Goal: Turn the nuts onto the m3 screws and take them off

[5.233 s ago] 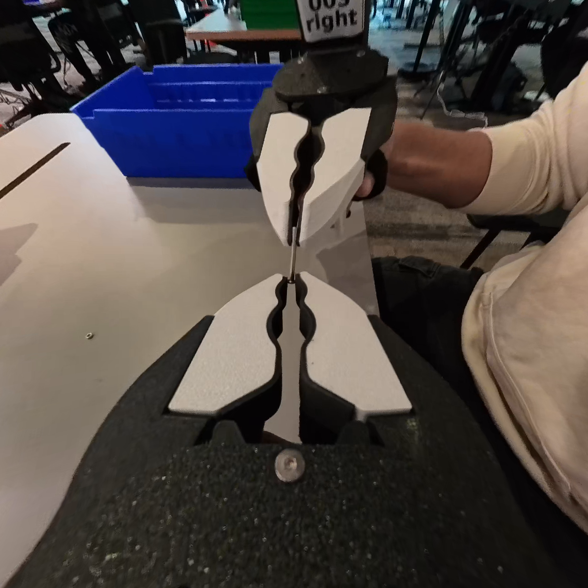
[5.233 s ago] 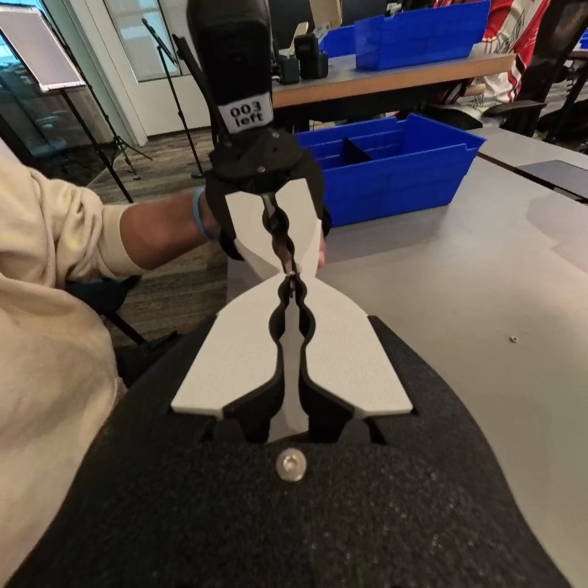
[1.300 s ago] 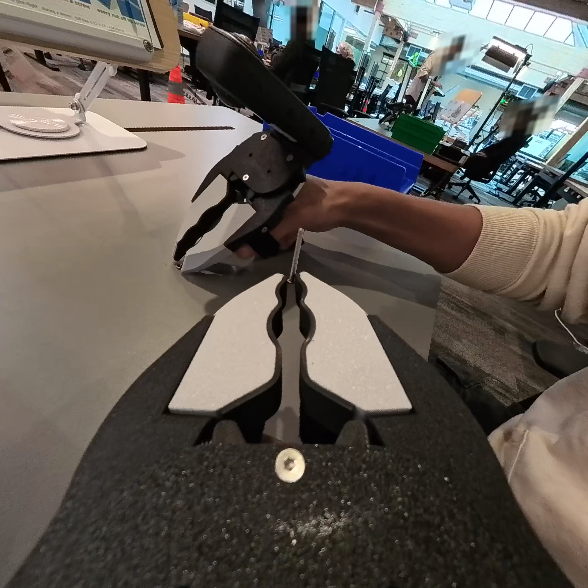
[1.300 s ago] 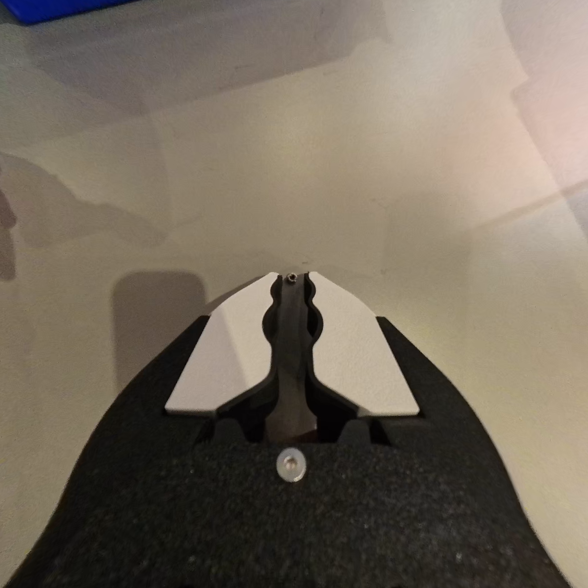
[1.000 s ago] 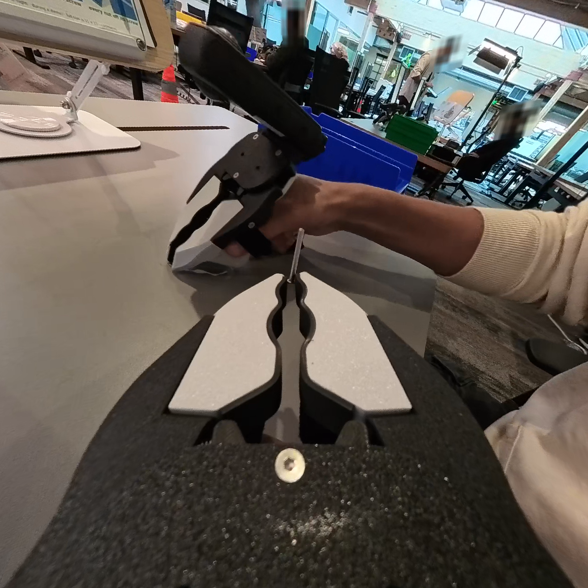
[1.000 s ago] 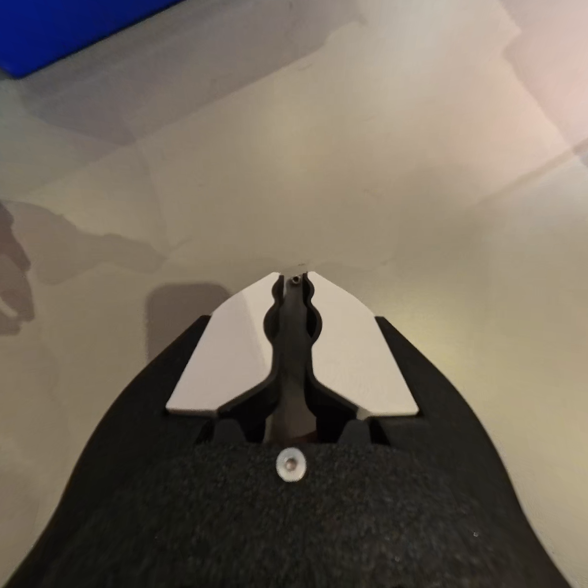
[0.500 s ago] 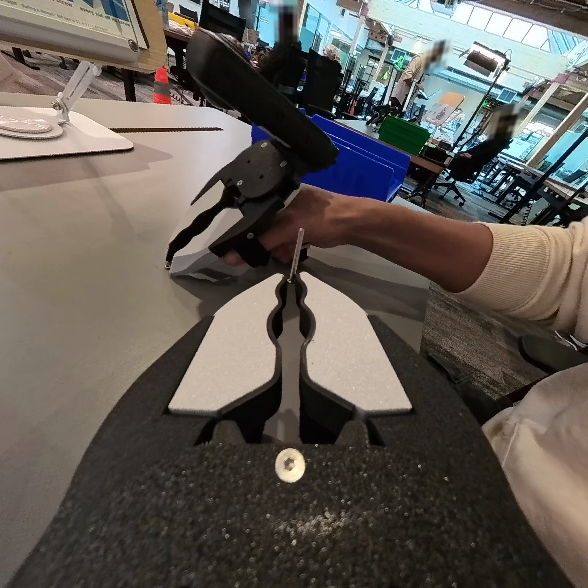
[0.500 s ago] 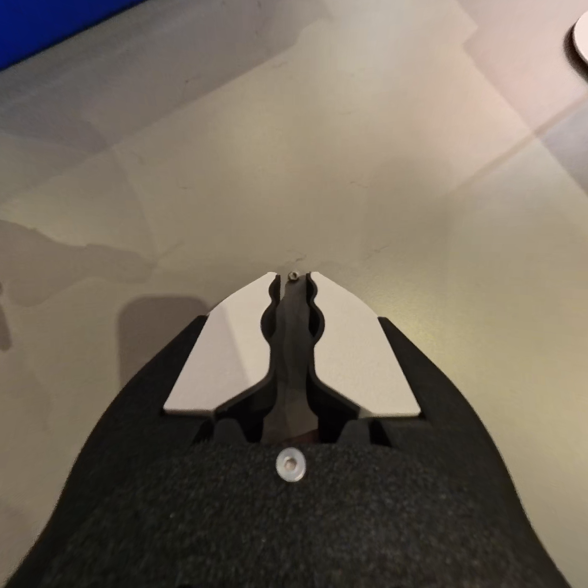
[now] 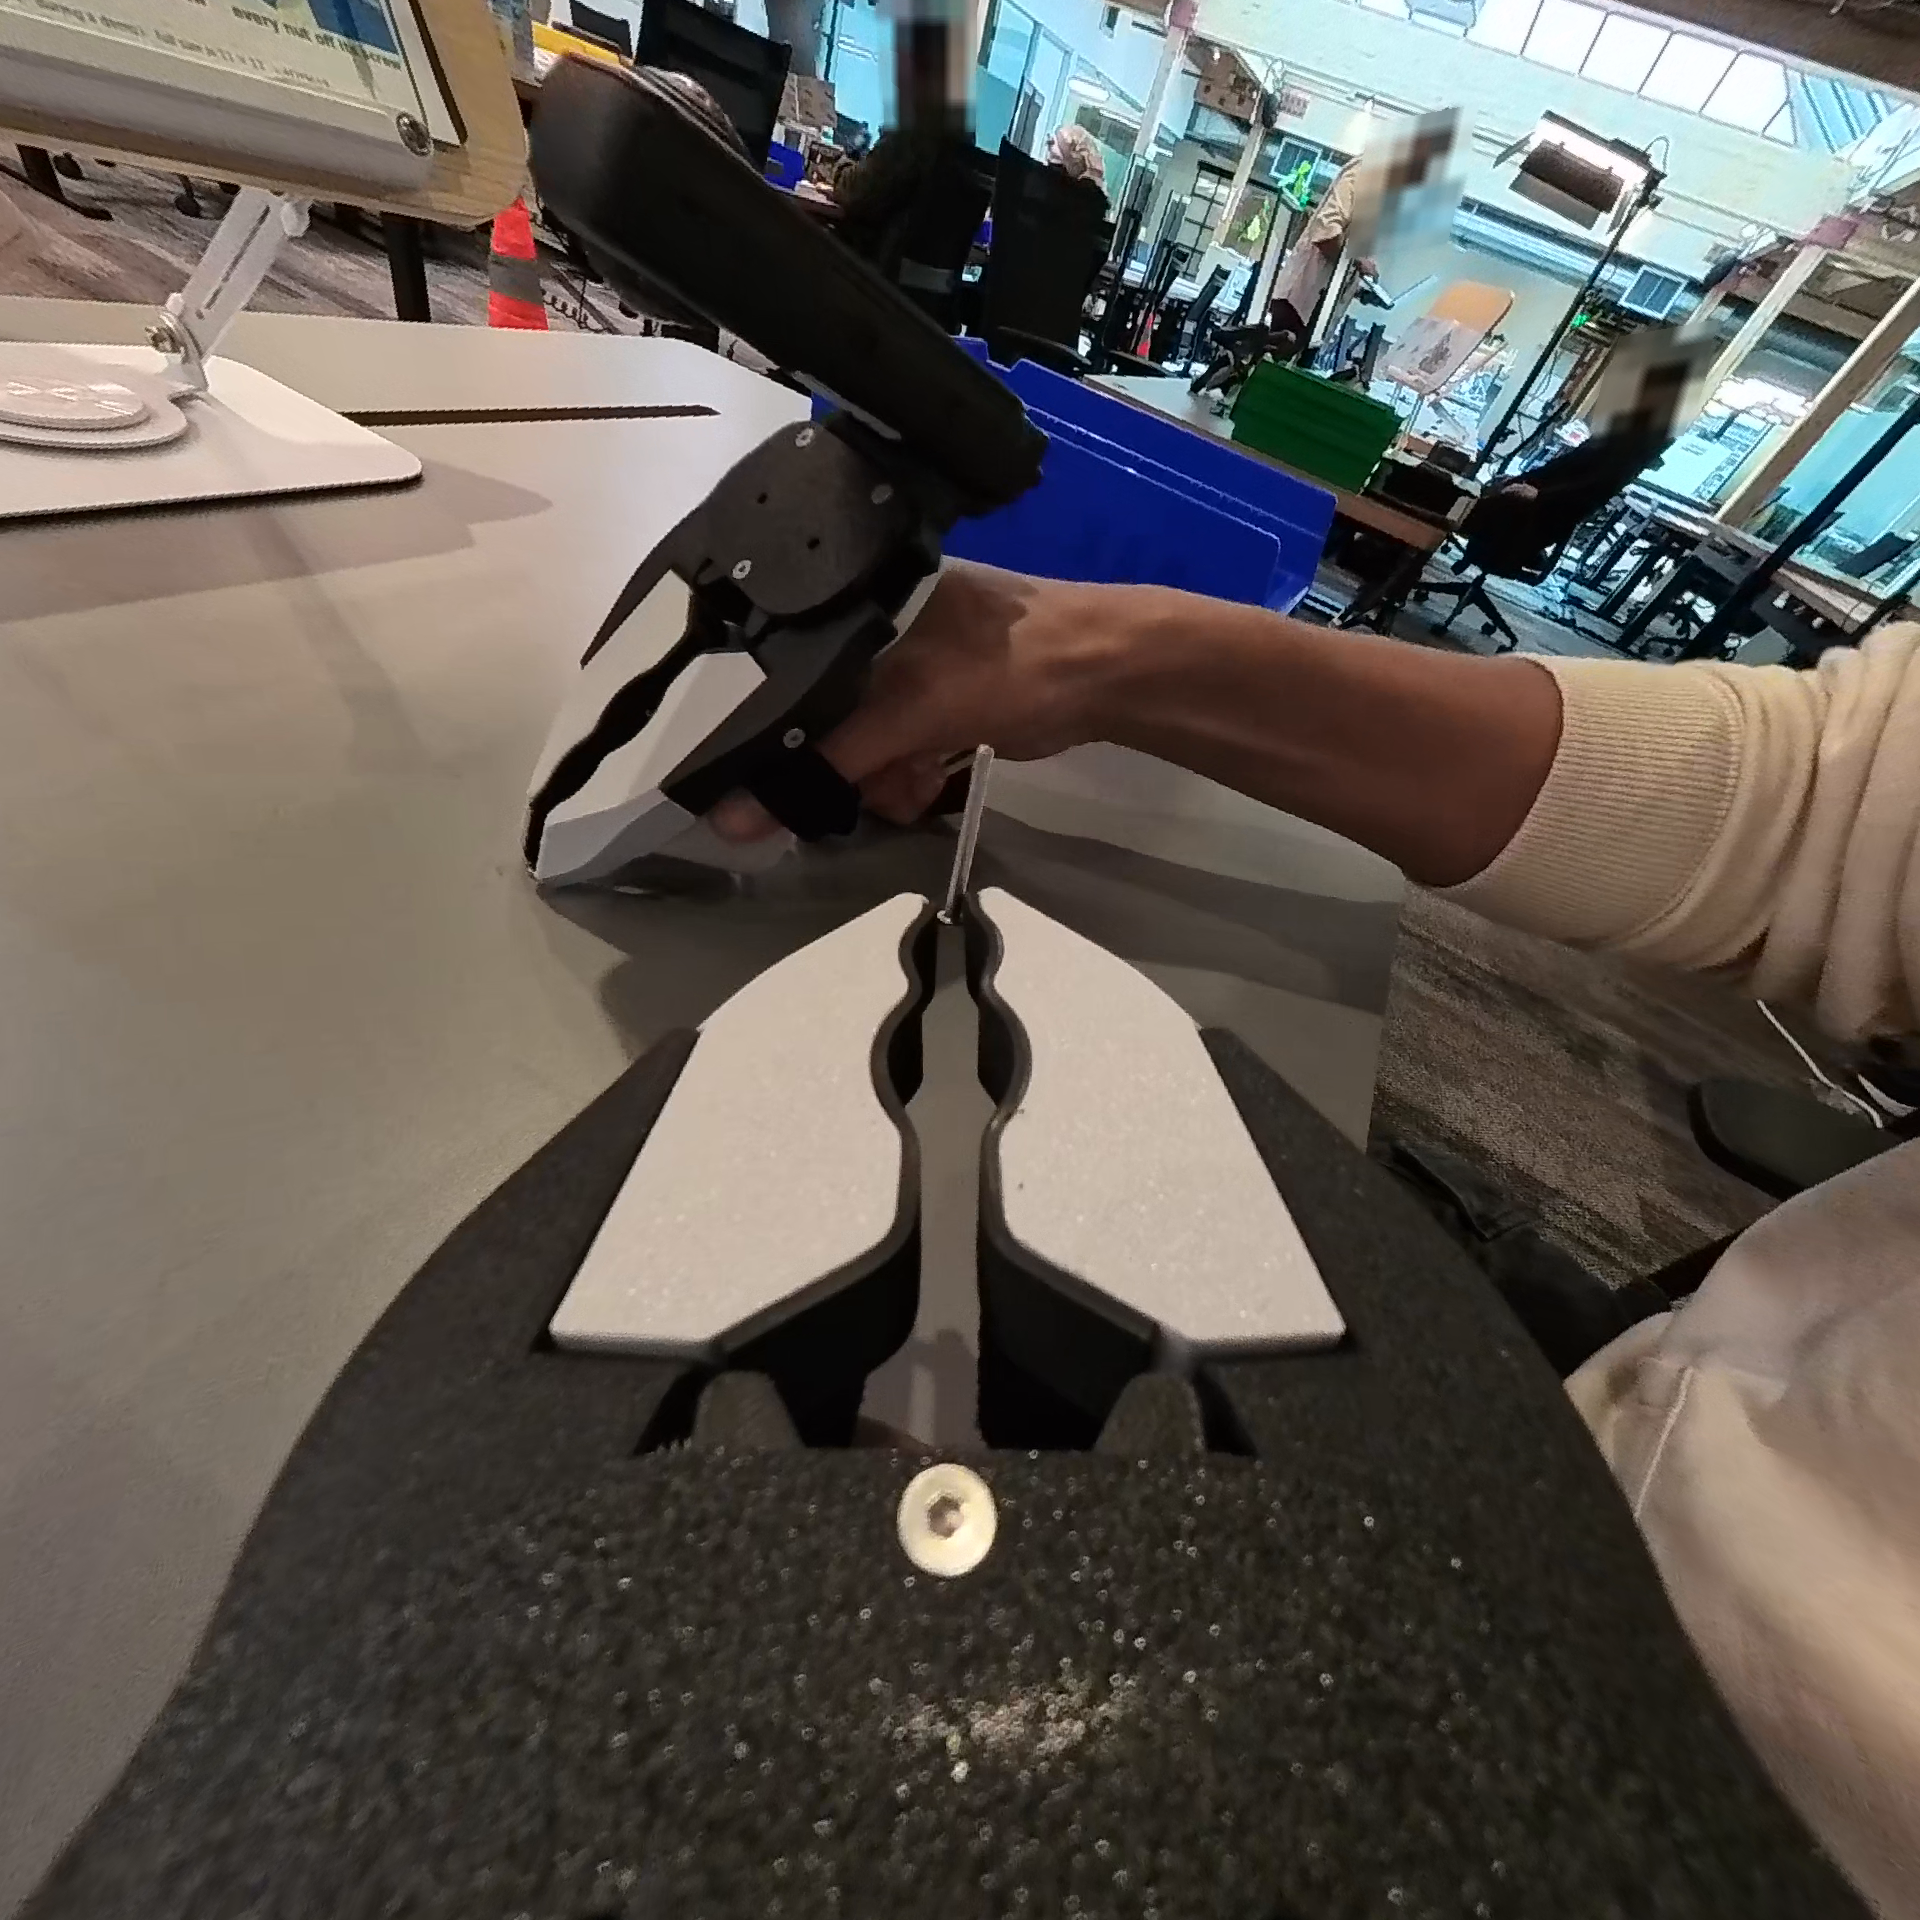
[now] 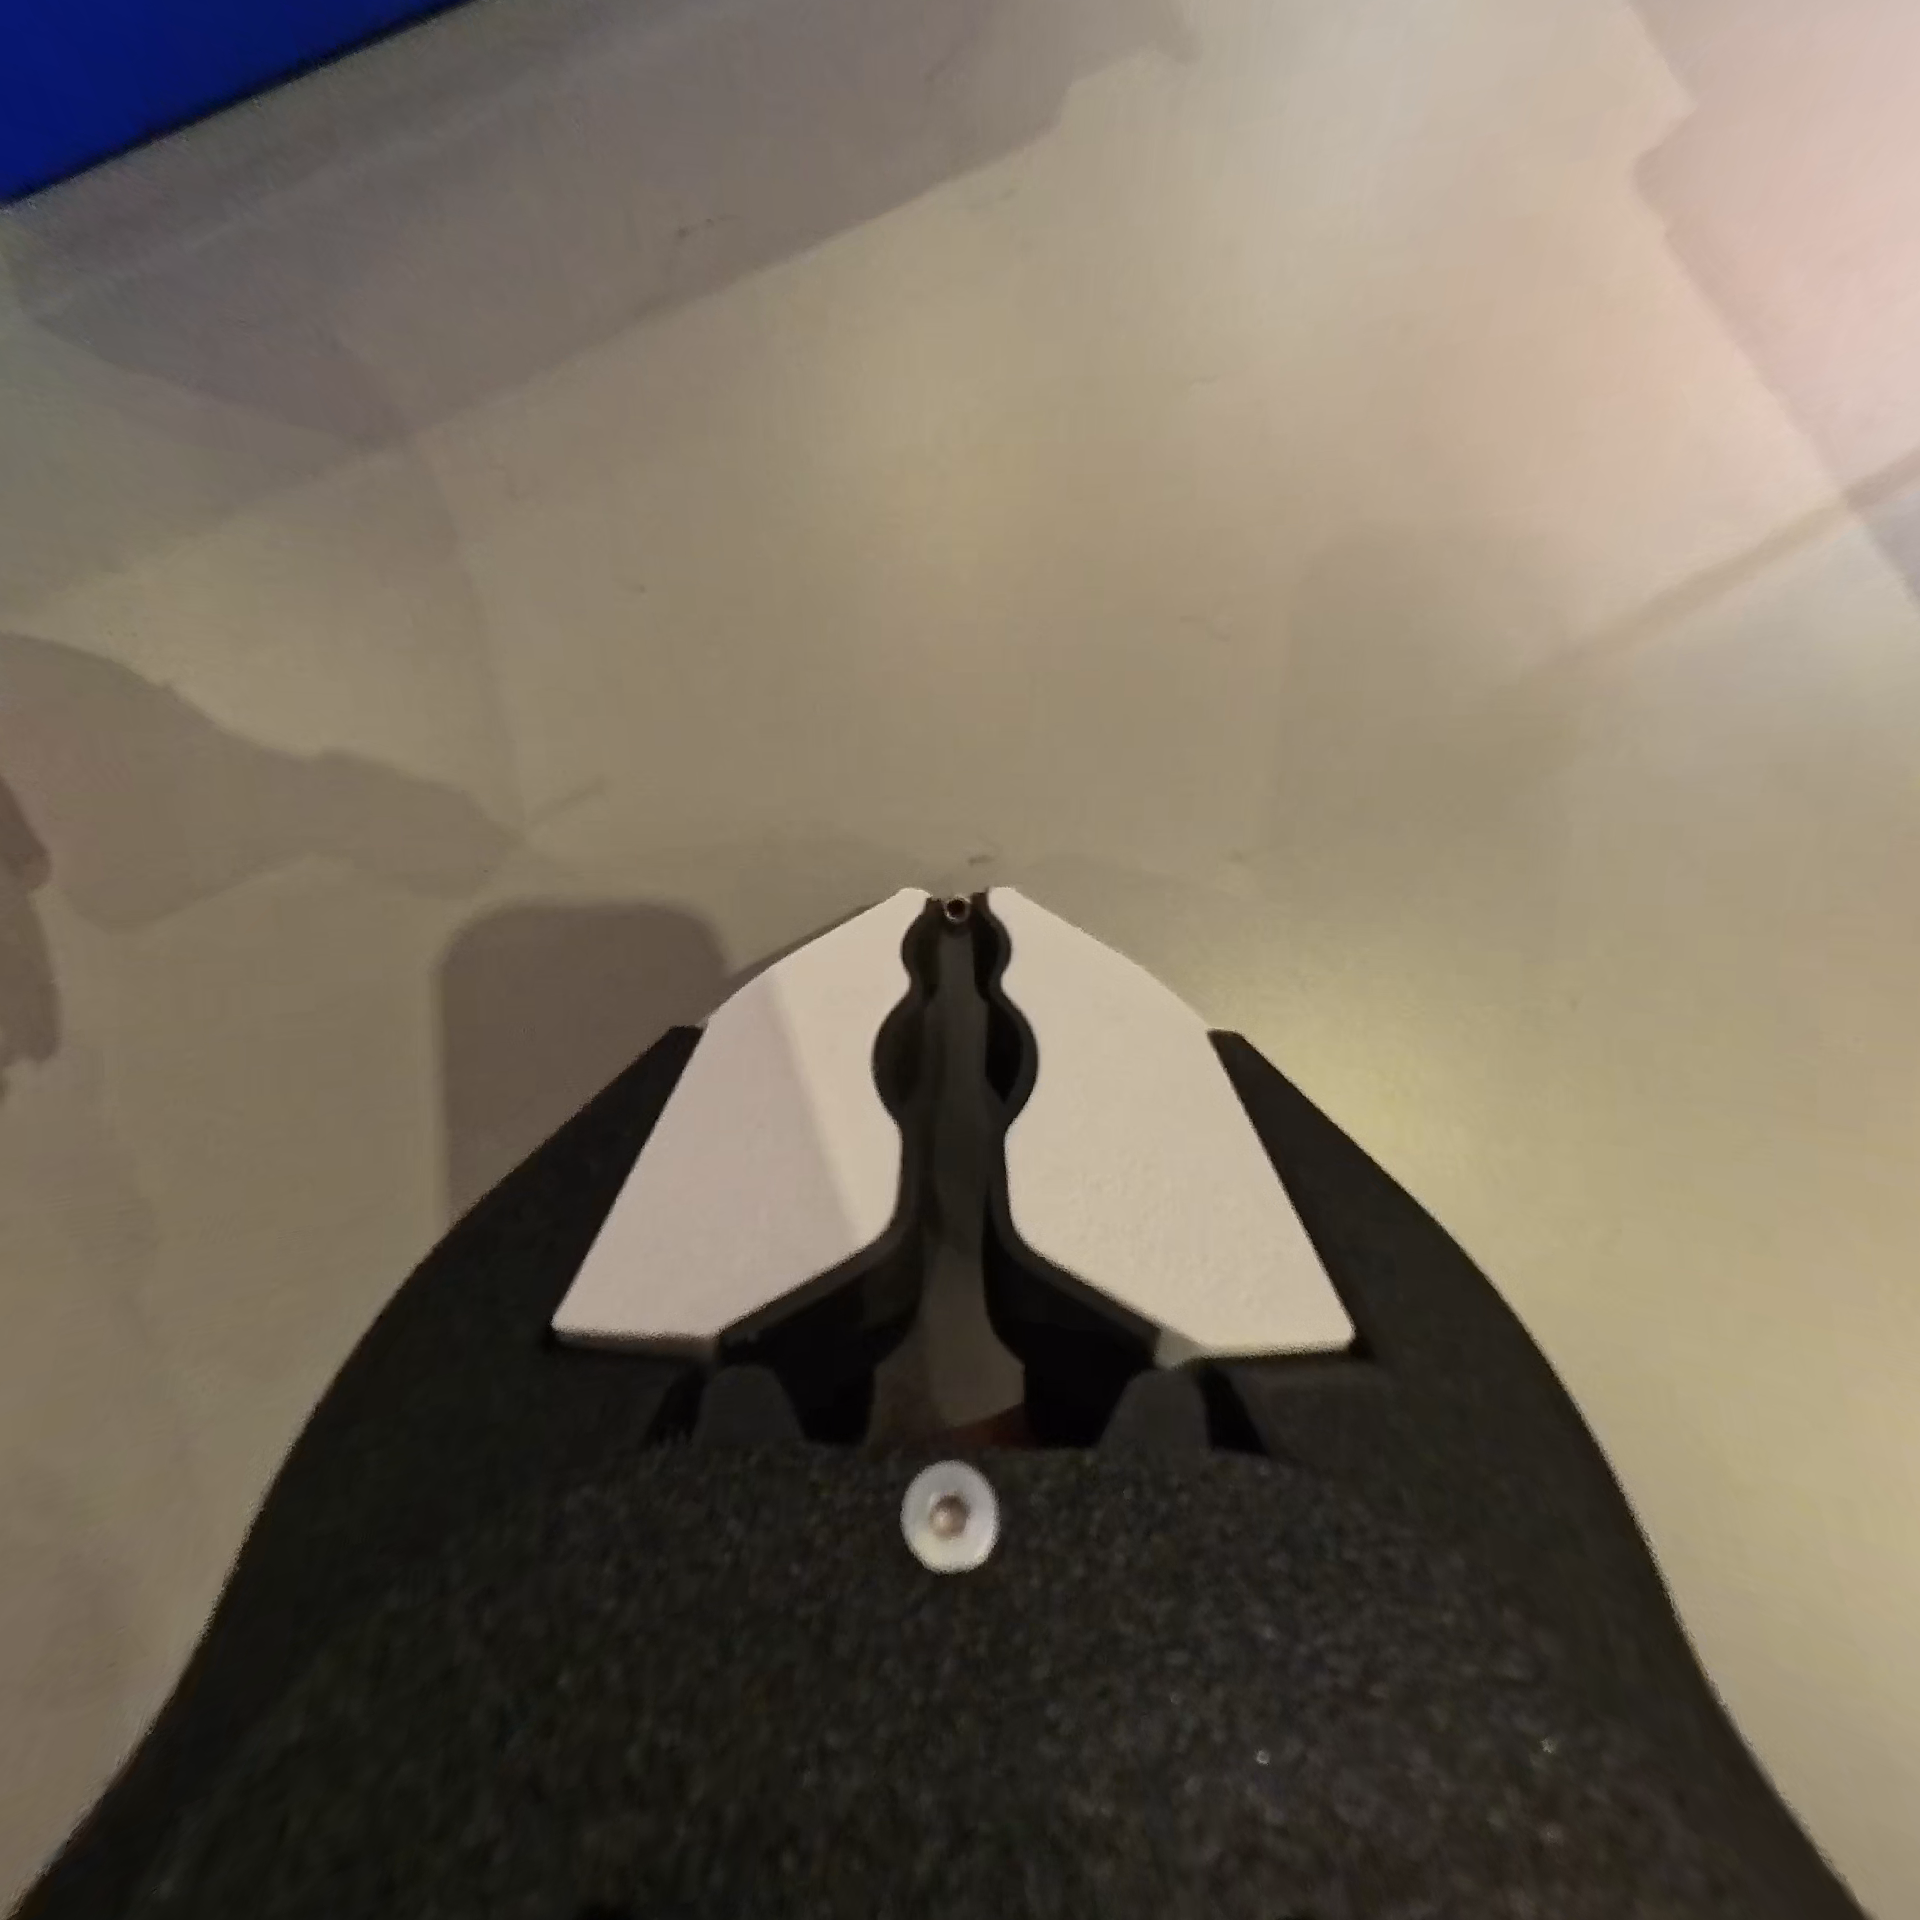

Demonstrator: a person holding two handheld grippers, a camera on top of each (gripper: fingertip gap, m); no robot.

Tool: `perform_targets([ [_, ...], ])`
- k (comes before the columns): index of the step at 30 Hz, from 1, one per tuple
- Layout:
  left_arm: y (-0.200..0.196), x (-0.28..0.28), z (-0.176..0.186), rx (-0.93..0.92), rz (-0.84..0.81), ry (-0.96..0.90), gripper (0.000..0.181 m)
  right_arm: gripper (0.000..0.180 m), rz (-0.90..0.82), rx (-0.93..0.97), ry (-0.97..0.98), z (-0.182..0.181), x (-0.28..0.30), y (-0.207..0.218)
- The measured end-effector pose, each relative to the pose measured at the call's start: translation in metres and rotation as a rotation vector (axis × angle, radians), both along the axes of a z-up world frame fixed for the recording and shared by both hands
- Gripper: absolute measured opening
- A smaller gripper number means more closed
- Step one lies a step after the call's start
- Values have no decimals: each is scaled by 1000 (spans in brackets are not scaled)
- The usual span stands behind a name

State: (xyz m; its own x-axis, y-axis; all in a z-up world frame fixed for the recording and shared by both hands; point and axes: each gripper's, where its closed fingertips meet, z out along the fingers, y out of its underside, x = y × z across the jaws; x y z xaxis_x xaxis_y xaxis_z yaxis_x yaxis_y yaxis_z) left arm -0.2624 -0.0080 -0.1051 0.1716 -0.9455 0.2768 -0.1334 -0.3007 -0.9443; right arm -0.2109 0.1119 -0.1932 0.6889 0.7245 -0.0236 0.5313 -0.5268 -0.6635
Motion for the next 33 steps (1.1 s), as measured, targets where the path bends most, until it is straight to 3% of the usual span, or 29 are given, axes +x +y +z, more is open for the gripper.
perform_targets([
  [13,1,0,-1,4,9,7,4,5,93,80,-45,9,7,-10],
  [19,4,5,-8,-23,-14,61,4,5,180,160,73,49,6,-44],
  [26,10,23,-14,80,-90,166,4,5,304,185,289,103,-8,-98],
  [33,1,41,1,137,-162,154,4,5,342,202,328,122,-8,-120],
])
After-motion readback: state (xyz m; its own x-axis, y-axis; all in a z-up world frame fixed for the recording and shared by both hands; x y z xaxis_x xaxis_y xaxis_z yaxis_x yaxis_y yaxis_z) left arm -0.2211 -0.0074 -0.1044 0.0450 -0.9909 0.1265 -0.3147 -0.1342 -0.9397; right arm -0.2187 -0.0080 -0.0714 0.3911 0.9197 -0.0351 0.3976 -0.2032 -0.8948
